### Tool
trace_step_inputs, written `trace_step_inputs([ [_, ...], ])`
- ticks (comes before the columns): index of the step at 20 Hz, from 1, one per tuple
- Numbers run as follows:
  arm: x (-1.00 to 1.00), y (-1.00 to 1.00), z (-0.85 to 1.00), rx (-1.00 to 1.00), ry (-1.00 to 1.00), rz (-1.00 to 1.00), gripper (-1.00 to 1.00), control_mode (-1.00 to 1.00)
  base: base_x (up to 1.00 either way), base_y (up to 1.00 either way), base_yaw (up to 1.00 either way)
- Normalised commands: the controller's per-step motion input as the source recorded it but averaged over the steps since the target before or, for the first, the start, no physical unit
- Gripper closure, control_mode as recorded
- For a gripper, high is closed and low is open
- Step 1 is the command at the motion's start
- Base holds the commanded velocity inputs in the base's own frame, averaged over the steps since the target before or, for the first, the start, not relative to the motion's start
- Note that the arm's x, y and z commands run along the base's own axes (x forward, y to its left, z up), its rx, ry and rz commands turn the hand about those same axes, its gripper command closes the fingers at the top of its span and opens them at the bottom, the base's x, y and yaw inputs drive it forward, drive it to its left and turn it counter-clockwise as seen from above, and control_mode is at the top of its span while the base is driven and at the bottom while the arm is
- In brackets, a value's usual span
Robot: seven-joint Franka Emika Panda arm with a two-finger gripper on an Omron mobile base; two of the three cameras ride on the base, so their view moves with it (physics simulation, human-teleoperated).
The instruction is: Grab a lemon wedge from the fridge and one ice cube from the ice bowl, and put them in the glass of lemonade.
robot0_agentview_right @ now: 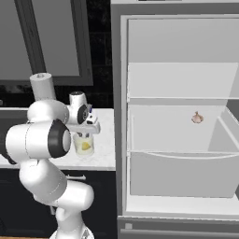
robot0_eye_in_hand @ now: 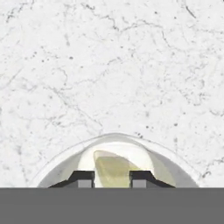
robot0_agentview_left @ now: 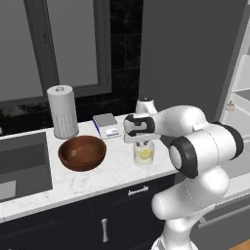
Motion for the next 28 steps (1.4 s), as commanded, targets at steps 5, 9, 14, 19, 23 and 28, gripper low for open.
trace_step_inputs([
  [5,0.03,0.00,0.38,0.01,0.00,-0.02,-1.00,-1.00,0.00,0.00,0.00],
  [9,0.00,0.00,0.94,0.00,-0.06,-0.04,-1.00,-1.00,0.00,0.00,0.00],
  [14,-0.19,-0.01,0.92,0.00,-0.12,-0.02,-1.00,-1.00,0.00,0.00,0.00],
  [19,-1.00,-0.28,1.00,0.07,-0.37,0.00,-1.00,-1.00,0.00,0.00,0.00],
  [23,-1.00,-0.22,1.00,0.11,-0.52,0.00,-1.00,-1.00,0.00,0.00,0.00],
  [28,-1.00,-0.23,1.00,0.11,-0.55,0.00,-1.00,-1.00,0.00,0.00,0.00],
])
